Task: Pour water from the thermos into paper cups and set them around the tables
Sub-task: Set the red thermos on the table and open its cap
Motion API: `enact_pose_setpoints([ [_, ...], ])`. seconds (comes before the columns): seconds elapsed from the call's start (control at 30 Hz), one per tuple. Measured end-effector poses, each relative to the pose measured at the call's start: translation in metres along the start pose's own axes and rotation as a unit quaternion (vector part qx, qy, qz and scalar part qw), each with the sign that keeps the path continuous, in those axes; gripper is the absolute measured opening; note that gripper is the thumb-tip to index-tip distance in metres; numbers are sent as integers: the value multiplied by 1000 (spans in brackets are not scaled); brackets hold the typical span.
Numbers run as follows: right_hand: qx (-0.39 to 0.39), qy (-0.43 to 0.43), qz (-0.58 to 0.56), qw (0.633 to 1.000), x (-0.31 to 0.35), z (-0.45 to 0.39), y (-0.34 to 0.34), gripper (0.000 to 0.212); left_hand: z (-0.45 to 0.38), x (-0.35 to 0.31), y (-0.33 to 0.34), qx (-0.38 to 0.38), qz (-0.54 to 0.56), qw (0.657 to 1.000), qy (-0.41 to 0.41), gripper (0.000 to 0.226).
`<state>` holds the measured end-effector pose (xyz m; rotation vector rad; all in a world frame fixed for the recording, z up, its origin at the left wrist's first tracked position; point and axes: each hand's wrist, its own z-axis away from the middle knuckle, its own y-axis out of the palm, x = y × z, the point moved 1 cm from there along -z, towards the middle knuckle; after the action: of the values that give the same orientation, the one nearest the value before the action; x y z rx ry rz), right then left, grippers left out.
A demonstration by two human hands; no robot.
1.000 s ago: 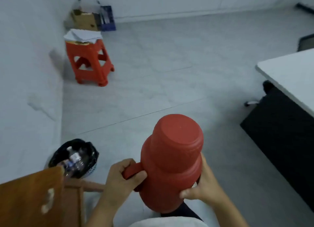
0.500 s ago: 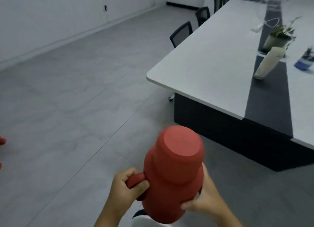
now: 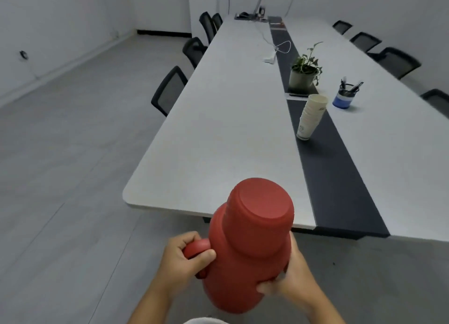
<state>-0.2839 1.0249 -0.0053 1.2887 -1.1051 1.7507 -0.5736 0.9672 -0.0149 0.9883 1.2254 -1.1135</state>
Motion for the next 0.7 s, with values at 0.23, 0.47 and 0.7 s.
enact_pose_setpoints([
  [0.23,-48,32,19,998,-13,-72,-37,135,-105,3,26,37,-26,999,-26,33],
  [0.47,-6,7,7,1000,-1,-200,-86,125,-207,-15,53,0,-3,999,-49,30],
  [0.7,45,-3,-14,999,22,-320,-106,130,-302,-19,48,-53,-2,997,-55,36],
])
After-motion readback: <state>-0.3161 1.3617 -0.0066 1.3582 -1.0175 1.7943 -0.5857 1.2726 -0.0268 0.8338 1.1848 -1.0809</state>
